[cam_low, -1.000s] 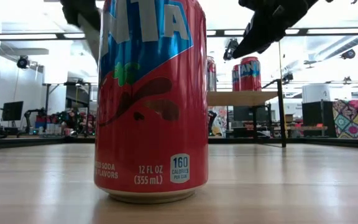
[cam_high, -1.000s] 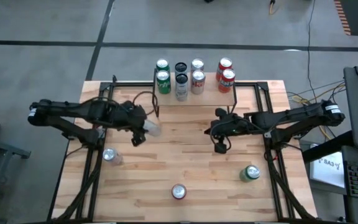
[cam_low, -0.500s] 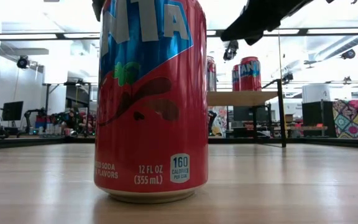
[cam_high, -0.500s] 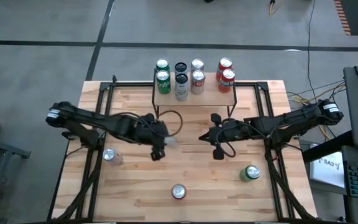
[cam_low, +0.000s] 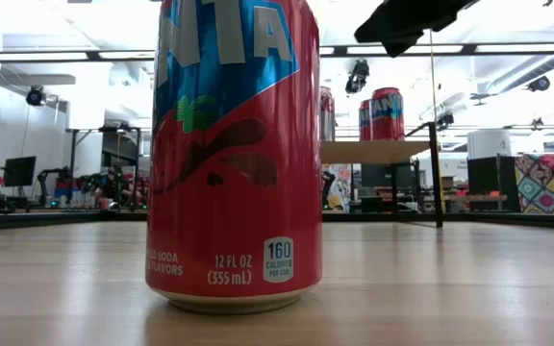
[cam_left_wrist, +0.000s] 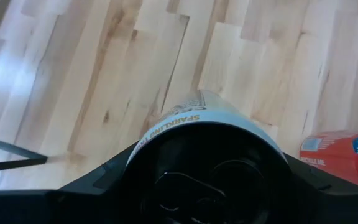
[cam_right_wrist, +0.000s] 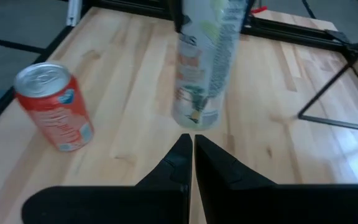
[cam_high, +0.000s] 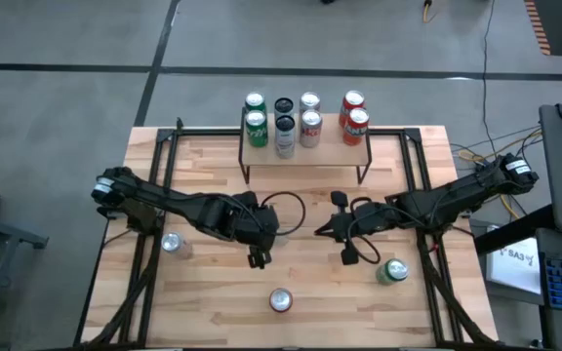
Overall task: Place canned beverage on shelf
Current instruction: Put the white yellow soda can on the shelf
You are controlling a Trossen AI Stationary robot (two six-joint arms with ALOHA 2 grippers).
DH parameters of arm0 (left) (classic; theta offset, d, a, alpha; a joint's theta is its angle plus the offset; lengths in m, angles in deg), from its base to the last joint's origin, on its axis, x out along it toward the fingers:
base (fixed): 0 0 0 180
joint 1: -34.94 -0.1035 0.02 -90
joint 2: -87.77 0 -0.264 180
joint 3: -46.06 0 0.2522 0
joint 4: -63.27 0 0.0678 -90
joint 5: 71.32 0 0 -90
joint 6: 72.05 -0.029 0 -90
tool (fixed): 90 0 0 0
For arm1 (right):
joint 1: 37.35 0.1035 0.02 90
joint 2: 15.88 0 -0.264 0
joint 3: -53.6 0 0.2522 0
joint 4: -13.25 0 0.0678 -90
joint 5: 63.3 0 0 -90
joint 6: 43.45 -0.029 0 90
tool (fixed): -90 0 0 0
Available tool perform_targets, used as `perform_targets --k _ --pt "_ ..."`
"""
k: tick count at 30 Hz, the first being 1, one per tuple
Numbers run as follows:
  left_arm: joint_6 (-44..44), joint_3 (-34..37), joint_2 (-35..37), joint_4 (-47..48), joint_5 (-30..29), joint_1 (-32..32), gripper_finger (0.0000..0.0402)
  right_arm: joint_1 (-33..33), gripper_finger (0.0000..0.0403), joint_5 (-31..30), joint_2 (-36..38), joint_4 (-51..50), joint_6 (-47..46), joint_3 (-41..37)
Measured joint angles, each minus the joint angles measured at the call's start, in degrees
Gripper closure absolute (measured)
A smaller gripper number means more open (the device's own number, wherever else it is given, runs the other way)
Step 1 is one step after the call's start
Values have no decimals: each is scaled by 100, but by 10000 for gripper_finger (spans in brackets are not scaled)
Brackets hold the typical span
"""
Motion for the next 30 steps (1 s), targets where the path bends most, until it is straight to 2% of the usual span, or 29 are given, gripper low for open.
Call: perform_targets --k 10,30 --pt "360 0 -231 -173 -121 430 157 353 394 -59 0 333 100 -4" --pt "350 0 -296 -188 -141 468 157 354 394 -59 0 520 96 -4"
